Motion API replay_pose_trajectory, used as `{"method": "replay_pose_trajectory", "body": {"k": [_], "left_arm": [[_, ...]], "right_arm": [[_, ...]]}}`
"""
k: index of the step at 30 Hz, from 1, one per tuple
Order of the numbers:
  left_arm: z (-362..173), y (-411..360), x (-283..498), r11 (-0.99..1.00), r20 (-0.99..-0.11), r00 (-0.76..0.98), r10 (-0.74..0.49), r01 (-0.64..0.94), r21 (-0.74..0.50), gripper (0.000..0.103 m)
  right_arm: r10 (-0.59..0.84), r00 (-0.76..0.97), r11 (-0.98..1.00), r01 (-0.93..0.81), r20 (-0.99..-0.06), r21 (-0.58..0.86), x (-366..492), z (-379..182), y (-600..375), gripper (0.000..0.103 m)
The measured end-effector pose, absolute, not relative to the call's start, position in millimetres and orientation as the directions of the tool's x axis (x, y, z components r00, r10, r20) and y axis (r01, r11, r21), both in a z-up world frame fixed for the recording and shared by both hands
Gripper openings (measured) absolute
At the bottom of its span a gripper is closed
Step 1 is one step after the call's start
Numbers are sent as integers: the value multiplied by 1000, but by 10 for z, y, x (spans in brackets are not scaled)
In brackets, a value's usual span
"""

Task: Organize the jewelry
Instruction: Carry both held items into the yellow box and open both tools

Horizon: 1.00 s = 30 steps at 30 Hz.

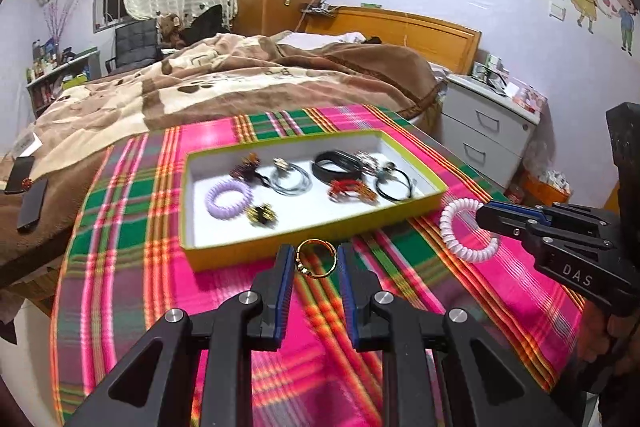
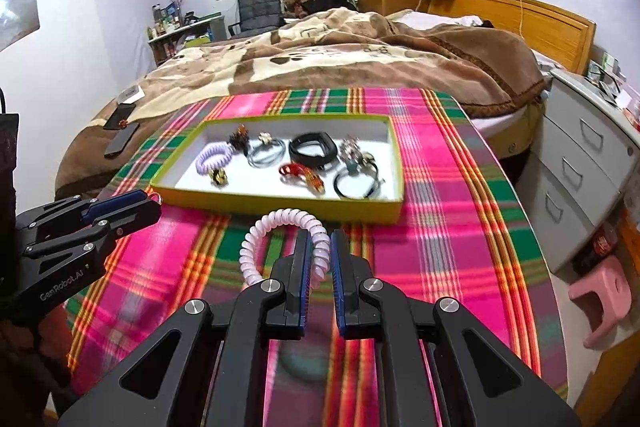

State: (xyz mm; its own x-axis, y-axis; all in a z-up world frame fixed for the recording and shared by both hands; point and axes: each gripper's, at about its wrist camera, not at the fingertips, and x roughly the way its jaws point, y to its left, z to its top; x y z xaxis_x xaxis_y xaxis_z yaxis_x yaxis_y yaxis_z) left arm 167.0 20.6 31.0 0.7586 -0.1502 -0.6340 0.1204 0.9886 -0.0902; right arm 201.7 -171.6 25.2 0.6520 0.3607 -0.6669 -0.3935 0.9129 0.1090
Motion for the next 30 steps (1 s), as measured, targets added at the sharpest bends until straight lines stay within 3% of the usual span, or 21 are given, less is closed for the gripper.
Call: {"method": "replay_pose_trajectory", "body": {"k": [10,30], "left_arm": [[313,522,2031,992,-635,763,-125,95,-80,22],[-173,710,2623,994,-750,653,-107,74,-77,22]], "right_arm": [[374,644,902,-419,-667,100,2392,285,-1448,10],[369,567,889,-447,-737,101,2951,-76,-1078,10]]}}
